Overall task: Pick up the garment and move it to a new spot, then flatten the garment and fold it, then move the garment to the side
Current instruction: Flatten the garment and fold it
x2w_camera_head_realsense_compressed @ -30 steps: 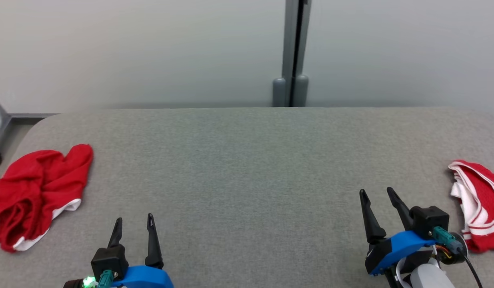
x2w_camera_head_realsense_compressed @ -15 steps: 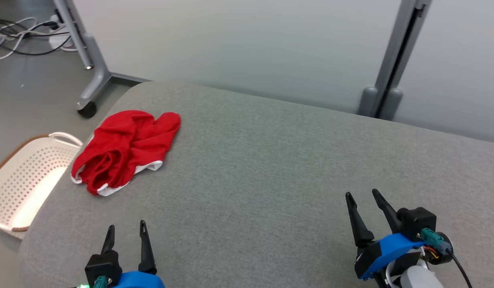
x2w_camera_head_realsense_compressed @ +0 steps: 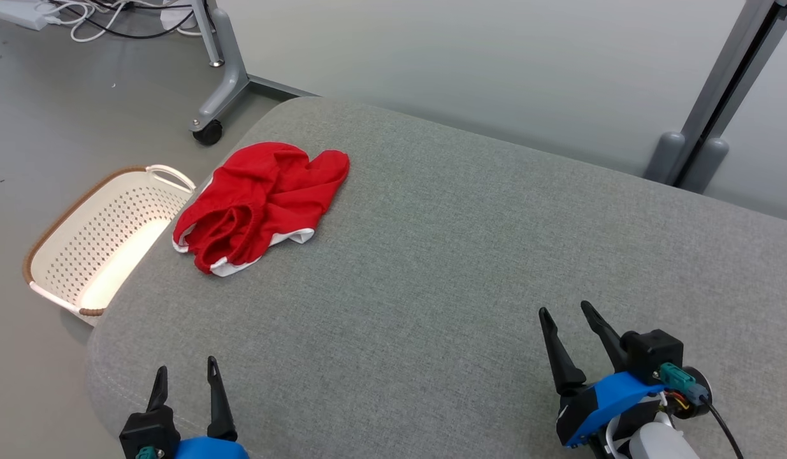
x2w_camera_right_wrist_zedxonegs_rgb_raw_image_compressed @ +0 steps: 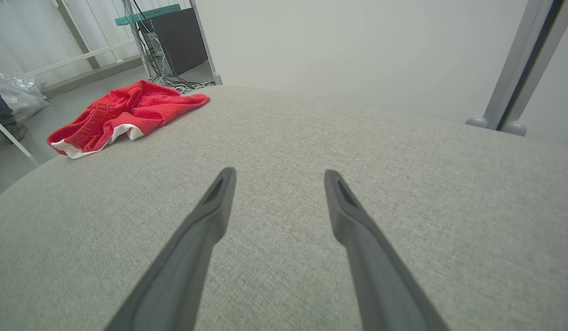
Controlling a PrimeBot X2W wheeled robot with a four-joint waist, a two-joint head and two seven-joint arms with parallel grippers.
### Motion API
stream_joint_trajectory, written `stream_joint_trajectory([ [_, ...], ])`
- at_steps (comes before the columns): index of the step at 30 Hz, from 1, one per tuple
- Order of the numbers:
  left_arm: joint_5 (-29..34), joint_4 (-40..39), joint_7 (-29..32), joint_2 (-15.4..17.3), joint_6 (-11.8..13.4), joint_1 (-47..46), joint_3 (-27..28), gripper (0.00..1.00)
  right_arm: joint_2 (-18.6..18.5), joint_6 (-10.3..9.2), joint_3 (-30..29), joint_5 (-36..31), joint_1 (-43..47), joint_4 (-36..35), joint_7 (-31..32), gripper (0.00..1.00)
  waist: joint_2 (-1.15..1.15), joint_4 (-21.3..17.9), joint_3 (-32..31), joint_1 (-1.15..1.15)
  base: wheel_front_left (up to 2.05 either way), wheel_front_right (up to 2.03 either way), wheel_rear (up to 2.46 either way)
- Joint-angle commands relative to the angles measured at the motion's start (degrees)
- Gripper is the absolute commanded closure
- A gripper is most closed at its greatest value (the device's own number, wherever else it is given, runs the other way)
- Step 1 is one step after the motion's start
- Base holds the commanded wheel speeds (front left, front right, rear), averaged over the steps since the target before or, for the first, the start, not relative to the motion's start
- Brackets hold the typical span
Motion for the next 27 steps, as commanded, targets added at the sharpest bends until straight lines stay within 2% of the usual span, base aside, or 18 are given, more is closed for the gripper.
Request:
stream_joint_trajectory([
  [1, -0.3, -0.4, -0.2, -0.1, 0.2, 0.2, 0.4, 0.00, -0.2, 0.00, 0.2, 0.0, -0.6, -0.2, -0.2, 0.00, 0.00, -0.2, 0.3, 0.00, 0.00, 0.00, 0.00],
  [6, -0.7, 0.4, -0.2, 0.0, 0.0, -2.2, 0.9, 0.00, -0.2, 0.00, 1.4, -0.9, -1.5, -0.6, -0.2, 0.00, 0.00, -1.9, 2.0, 0.00, 0.00, 0.00, 0.00],
  [13, -0.1, 3.4, -0.2, 0.0, 1.1, -8.3, 3.9, 0.00, -0.2, 0.00, 2.7, -2.5, -3.2, -2.1, -0.2, 0.00, 0.00, -5.0, 5.9, 0.00, 0.00, 0.00, 0.00],
  [21, 1.5, 10.8, -0.2, 3.0, 1.4, -20.5, 8.3, 0.00, -0.4, 0.00, 4.8, -4.1, -6.9, -5.3, -0.2, 0.00, 0.00, -9.1, 13.3, 0.00, 0.00, 0.00, 0.00],
  [27, 2.3, 17.3, -0.2, 4.6, 2.9, -26.9, 10.1, 0.00, -1.6, 0.00, 7.6, -3.1, -9.1, -7.9, -0.2, 0.00, 0.00, -11.8, 17.4, 0.00, 0.00, 0.00, 0.00],
])
